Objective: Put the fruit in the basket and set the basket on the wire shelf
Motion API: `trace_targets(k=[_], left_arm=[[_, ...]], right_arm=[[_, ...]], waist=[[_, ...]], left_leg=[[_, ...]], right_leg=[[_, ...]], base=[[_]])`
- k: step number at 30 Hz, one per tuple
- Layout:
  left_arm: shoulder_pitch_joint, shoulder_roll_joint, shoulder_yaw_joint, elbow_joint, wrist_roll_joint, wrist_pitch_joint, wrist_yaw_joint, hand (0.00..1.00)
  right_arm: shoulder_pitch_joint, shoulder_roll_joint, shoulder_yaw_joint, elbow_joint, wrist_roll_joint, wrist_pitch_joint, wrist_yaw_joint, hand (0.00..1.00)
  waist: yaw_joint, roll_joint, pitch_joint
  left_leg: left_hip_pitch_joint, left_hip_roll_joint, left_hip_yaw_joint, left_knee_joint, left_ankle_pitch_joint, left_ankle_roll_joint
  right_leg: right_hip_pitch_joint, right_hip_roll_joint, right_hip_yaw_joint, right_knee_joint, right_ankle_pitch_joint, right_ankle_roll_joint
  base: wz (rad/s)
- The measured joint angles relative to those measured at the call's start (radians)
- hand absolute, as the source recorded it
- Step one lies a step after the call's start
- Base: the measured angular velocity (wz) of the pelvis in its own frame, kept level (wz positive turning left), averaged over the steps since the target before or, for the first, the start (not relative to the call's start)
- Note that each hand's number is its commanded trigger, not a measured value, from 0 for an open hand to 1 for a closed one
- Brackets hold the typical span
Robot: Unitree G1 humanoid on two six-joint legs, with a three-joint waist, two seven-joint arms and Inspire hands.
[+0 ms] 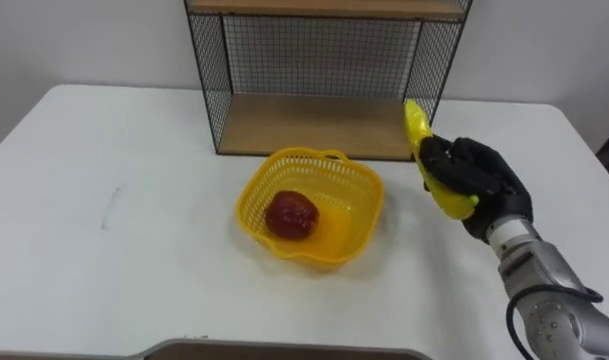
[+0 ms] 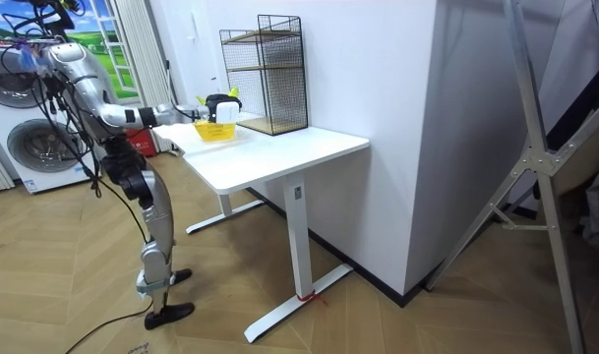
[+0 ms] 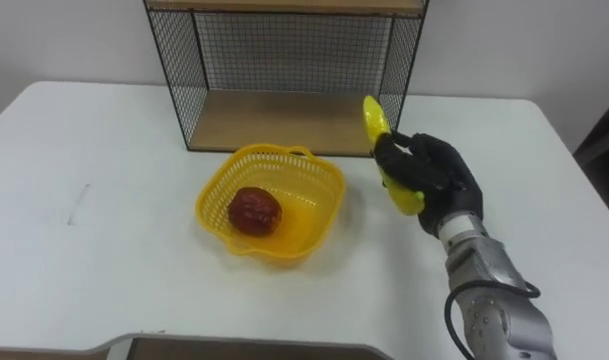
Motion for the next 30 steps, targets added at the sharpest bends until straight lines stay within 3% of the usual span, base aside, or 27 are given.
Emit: trace_targets(k=[6,9,15,18,22,24,30], left_arm=[[0.007,-0.003,0.000,-0.006,0.000,0.000,0.000,0.00],[-0.003,-0.001,-0.017,-0.009,0.000,-0.003,0.000,0.00],[-0.029,-0.001,-0.018,0.000,0.000,-0.031,0.000,0.00],[-0.030,0.000,-0.020,0.000,-0.002,-0.041,0.000,0.00],[-0.030,0.002,-0.020,-0.001,-0.002,-0.061,0.000,0.00],[-0.039,0.002,-0.019,-0.001,-0.001,-0.062,-0.005,0.00],[-0.045,0.017,-0.021,-0.001,-0.001,-0.062,-0.007,0.00]], right_arm=[[0.000,0.000,0.008,-0.069,-0.082,-0.005,-0.024,1.00],[-0.005,-0.002,0.033,-0.092,-0.174,-0.028,-0.029,1.00],[-0.005,-0.009,0.035,-0.160,-0.347,-0.032,-0.026,1.00],[-0.013,-0.010,0.036,-0.183,-0.412,-0.054,-0.022,1.00],[-0.021,-0.010,0.041,-0.208,-0.566,-0.065,-0.017,1.00],[-0.023,-0.010,0.045,-0.212,-0.685,-0.065,-0.017,1.00],[-0.030,-0.017,0.060,-0.258,-0.839,-0.065,-0.017,1.00]], waist=[[-0.005,-0.004,-0.0002],[-0.004,-0.005,0.0001],[0.014,-0.014,0.0030],[0.019,-0.025,0.0037],[0.029,-0.041,0.0122],[0.039,-0.048,0.0080],[0.047,-0.054,0.0059]], left_leg=[[-0.003,-0.003,0.004,-0.002,0.001,0.003],[0.007,-0.003,0.005,-0.010,0.002,0.003],[0.017,-0.003,0.007,-0.030,0.004,0.000],[0.017,-0.002,0.012,-0.031,0.004,0.000],[0.013,-0.001,0.016,-0.032,0.004,0.000],[0.001,-0.001,0.015,-0.031,0.004,0.000],[-0.004,-0.002,0.005,-0.025,0.004,0.000]], right_leg=[[-0.005,-0.002,0.008,-0.002,0.001,0.004],[-0.005,-0.002,0.009,-0.002,0.001,0.003],[-0.006,-0.004,0.010,-0.004,0.001,0.003],[-0.004,-0.003,0.016,-0.013,0.001,0.002],[-0.007,-0.002,0.023,-0.005,0.001,0.002],[-0.021,-0.002,0.021,0.000,0.001,0.002],[-0.019,-0.002,0.007,0.001,0.003,0.002]], base=[[-0.02],[0.00],[-0.01],[-0.03],[-0.03],[0.00],[0.05]])
